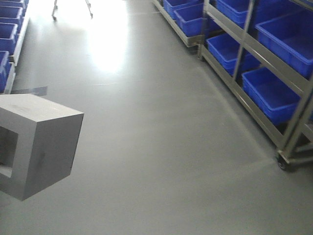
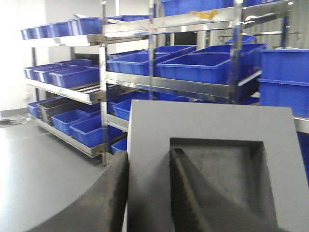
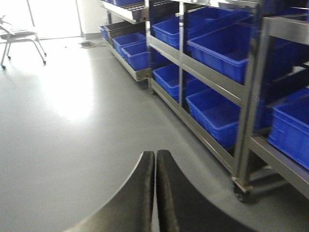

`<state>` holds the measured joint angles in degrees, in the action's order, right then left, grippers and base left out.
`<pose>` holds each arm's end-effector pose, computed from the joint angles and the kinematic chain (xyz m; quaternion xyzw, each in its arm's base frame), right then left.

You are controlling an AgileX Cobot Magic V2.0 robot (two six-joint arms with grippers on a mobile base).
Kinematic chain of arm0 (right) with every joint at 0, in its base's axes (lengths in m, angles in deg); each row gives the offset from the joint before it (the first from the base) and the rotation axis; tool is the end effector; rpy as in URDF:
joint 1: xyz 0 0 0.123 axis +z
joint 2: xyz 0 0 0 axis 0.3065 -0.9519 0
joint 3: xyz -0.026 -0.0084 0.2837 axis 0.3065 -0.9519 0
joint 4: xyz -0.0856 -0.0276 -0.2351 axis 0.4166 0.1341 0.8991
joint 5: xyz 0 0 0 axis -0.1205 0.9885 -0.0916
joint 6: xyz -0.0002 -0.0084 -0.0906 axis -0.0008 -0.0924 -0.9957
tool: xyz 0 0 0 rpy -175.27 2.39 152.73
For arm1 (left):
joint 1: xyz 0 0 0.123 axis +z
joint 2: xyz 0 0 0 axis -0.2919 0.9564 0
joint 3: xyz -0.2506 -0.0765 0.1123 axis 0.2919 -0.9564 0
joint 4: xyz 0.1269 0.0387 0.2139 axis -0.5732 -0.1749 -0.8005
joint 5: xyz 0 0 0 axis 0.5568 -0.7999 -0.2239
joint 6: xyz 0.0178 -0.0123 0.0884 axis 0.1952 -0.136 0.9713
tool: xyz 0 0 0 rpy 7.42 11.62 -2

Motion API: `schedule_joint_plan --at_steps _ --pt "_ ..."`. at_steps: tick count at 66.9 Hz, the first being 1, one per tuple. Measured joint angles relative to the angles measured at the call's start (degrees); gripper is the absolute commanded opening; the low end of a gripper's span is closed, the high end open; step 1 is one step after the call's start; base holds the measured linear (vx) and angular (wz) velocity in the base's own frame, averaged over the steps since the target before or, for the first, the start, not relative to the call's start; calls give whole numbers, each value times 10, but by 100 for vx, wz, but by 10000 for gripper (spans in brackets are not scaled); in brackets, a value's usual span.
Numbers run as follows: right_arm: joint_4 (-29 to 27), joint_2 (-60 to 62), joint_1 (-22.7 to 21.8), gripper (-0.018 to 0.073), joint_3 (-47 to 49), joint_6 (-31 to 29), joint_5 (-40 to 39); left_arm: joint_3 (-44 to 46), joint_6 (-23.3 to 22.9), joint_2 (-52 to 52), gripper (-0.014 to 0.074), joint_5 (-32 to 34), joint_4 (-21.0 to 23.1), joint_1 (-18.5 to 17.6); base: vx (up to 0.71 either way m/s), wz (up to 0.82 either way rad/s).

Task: Sort gray base to blue bin
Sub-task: 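Drive down the aisle of blue bins toward the bin rack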

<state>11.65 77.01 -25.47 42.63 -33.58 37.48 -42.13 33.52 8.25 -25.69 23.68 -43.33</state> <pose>0.0556 -0.0073 0.1838 0.0575 0.7584 -0.0361 0.6482 0.0865 -0.0427 0.3172 0.1141 0.6517 -0.2104 0.7197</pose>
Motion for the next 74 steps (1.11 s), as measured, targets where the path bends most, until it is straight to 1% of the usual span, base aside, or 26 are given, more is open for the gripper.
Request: schedule_joint_plan --at_steps 14,74 --pt "0 0 0 -5 0 0 0 0 0 0 2 0 0 0 40 25" --pt "0 0 0 -5 0 0 0 0 0 0 2 0 0 0 41 13"
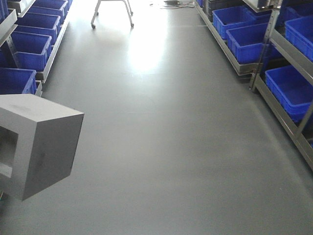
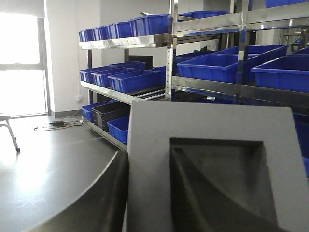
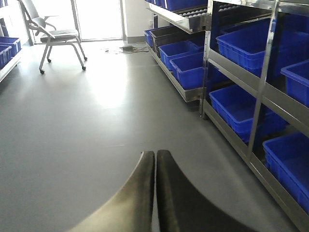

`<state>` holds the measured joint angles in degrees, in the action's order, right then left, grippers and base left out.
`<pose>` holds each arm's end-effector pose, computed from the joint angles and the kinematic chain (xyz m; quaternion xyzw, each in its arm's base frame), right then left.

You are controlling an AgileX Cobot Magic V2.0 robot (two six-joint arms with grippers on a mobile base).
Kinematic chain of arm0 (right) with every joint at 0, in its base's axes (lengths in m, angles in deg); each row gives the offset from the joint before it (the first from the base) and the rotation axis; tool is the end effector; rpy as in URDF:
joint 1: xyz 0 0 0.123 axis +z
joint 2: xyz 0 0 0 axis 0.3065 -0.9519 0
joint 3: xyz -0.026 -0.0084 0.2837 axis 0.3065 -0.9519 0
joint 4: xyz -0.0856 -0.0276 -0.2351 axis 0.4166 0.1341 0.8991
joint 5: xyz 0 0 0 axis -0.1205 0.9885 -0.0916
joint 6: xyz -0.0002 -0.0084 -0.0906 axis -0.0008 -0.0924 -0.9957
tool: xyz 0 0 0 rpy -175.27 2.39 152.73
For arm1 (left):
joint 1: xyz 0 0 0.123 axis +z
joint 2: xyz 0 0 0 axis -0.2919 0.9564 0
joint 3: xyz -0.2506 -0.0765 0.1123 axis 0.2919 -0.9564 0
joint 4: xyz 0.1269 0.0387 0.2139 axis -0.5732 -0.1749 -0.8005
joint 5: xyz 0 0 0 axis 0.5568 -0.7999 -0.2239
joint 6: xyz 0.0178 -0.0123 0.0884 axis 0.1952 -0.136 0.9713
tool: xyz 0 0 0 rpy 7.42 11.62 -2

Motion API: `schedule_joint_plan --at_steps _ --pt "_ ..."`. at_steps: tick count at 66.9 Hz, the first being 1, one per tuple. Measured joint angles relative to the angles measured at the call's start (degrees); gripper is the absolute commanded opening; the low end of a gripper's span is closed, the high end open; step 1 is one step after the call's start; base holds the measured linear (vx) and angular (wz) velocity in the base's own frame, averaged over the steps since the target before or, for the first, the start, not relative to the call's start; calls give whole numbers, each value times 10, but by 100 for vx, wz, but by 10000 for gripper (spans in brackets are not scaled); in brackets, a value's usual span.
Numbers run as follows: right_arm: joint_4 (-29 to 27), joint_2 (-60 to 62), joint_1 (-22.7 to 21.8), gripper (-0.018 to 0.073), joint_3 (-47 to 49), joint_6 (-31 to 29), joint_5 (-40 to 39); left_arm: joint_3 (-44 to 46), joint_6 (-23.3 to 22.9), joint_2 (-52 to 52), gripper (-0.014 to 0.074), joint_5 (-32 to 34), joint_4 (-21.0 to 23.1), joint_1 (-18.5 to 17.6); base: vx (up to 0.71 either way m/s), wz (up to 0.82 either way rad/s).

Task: Sort gray base to blue bin
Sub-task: 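Drive down the aisle of blue bins toward the bin rack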

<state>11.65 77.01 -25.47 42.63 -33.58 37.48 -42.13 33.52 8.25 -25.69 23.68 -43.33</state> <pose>0.0556 -0.0073 0.1838 0.0575 0.7584 -0.0361 0.6482 0.0865 -0.0427 0.3172 0.1141 0.6517 -0.2104 0.7197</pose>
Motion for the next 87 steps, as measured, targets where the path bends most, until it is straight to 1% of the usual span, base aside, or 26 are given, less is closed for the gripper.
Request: schedule_joint_plan --at_steps 87 --pt "0 0 0 -5 0 0 0 0 0 0 2 0 0 0 40 5"
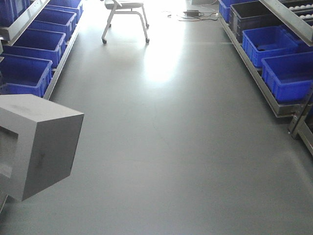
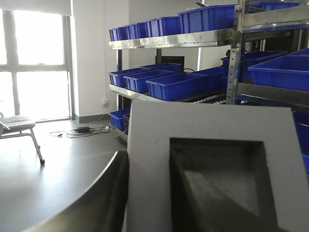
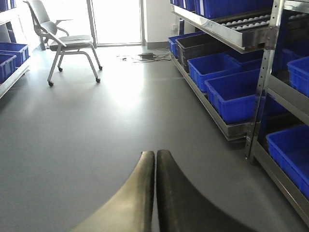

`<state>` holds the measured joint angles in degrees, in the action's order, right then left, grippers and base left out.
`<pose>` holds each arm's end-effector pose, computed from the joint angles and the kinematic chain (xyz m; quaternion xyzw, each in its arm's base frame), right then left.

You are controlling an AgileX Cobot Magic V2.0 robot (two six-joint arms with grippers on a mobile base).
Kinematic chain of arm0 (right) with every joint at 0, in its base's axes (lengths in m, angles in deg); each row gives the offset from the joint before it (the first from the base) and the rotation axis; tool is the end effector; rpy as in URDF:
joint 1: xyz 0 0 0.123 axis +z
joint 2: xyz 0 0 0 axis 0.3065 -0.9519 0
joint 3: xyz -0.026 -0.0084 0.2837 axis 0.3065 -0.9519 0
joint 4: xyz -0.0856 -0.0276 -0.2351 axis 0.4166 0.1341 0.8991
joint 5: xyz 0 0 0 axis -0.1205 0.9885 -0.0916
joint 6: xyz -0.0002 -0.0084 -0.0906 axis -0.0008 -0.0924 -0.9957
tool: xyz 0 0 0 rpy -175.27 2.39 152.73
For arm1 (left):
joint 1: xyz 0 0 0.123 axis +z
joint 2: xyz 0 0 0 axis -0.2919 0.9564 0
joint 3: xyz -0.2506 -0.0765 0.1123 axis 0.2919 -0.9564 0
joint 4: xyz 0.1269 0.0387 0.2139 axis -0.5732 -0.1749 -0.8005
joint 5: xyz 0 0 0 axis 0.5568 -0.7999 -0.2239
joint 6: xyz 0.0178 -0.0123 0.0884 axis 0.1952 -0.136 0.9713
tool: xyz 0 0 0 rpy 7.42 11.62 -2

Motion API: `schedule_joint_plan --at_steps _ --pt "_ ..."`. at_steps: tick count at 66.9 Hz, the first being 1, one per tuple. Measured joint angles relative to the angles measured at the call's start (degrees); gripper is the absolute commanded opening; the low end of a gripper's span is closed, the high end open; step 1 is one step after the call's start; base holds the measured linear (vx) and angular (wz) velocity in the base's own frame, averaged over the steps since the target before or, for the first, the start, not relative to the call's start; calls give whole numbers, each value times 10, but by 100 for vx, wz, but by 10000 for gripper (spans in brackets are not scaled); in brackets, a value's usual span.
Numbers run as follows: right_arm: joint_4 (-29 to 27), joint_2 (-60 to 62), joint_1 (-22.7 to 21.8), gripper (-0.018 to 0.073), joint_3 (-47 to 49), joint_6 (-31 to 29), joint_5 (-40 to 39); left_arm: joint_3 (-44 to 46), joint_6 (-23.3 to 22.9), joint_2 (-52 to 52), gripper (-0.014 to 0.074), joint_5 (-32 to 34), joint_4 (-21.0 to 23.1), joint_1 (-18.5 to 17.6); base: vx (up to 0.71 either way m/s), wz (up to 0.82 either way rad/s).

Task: Sort gray base to blue bin
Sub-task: 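Drive down the aisle of blue bins toward the bin rack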

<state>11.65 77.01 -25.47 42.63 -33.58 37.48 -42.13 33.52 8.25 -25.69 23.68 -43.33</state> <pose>0.0556 -0.0073 0.1838 0.0575 0.7584 -0.0361 0.6482 0.0865 -0.0427 0.3172 0.1141 0.6517 -0.2104 0.7197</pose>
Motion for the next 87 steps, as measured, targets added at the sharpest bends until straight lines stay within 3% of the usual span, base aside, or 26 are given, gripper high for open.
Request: schedule_joint_plan --at_steps 45,87 --pt "0 0 0 -5 0 0 0 0 0 0 2 0 0 0 37 15" --pt "0 0 0 -5 0 0 0 0 0 0 2 0 0 0 25 72"
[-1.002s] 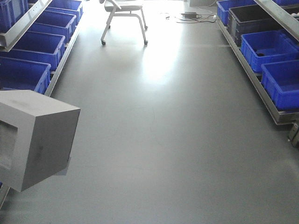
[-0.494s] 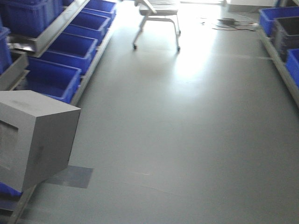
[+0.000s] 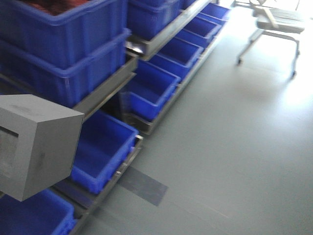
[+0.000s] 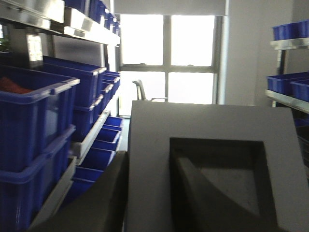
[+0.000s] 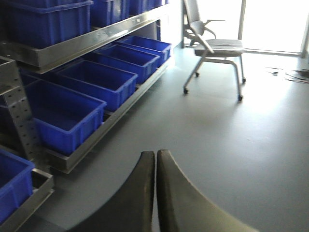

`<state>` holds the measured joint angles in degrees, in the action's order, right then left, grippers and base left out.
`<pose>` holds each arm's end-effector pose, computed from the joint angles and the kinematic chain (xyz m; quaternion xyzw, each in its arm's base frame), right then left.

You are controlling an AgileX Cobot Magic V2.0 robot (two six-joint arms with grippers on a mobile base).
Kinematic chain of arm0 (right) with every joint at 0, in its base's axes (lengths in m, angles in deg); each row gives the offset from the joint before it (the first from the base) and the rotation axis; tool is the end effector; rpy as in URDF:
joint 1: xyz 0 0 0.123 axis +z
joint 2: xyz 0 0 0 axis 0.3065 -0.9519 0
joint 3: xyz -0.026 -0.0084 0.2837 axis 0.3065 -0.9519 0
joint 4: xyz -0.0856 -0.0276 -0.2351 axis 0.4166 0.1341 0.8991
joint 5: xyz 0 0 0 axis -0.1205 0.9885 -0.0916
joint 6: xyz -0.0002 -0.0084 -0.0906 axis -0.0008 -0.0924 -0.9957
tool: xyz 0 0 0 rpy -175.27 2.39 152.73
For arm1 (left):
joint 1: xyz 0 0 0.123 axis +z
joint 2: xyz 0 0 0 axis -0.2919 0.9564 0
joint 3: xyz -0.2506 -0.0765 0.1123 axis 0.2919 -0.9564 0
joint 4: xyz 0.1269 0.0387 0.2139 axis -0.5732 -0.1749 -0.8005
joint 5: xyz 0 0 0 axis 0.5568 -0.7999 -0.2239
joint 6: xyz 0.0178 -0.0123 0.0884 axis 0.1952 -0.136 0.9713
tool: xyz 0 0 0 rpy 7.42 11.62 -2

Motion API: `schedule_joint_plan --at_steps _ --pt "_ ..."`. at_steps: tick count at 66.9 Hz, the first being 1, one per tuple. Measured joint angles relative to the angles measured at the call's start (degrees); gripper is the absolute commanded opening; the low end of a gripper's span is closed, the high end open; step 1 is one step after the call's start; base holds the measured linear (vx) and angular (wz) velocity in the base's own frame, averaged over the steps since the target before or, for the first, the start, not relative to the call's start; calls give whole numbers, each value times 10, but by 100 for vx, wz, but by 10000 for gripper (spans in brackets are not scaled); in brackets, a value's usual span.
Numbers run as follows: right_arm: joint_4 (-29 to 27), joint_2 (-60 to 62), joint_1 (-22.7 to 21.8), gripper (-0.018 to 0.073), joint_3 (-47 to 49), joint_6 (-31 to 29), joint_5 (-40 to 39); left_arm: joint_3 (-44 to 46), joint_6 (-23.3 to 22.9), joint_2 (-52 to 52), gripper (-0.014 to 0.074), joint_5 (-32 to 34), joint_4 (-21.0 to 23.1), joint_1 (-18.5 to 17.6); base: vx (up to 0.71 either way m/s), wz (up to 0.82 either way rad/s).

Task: Sort gray base to blue bin
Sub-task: 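Drive down the aisle of blue bins toward the bin rack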

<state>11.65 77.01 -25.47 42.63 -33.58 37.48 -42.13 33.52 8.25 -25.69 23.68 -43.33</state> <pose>0.0556 -0.0073 0.1838 0.0575 0.7584 -0.0361 0.6482 0.0865 -0.0427 0.3172 0.1141 0.6517 -0.2104 0.7197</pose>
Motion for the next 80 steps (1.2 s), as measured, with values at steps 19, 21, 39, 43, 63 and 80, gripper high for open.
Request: schedule_joint_plan --at_steps 19,21,39,43,63,80 --pt "0 0 0 -5 0 0 0 0 0 0 2 0 0 0 20 76" --pt "0 0 0 -5 0 0 0 0 0 0 2 0 0 0 19 73" --pt "0 0 0 -5 0 0 0 0 0 0 2 0 0 0 18 71" --pt "0 0 0 -5 0 0 0 0 0 0 2 0 0 0 18 70" --pt "0 0 0 -5 0 0 0 0 0 0 2 0 0 0 18 70" --pt "0 0 0 -5 0 0 0 0 0 0 2 0 0 0 14 56"
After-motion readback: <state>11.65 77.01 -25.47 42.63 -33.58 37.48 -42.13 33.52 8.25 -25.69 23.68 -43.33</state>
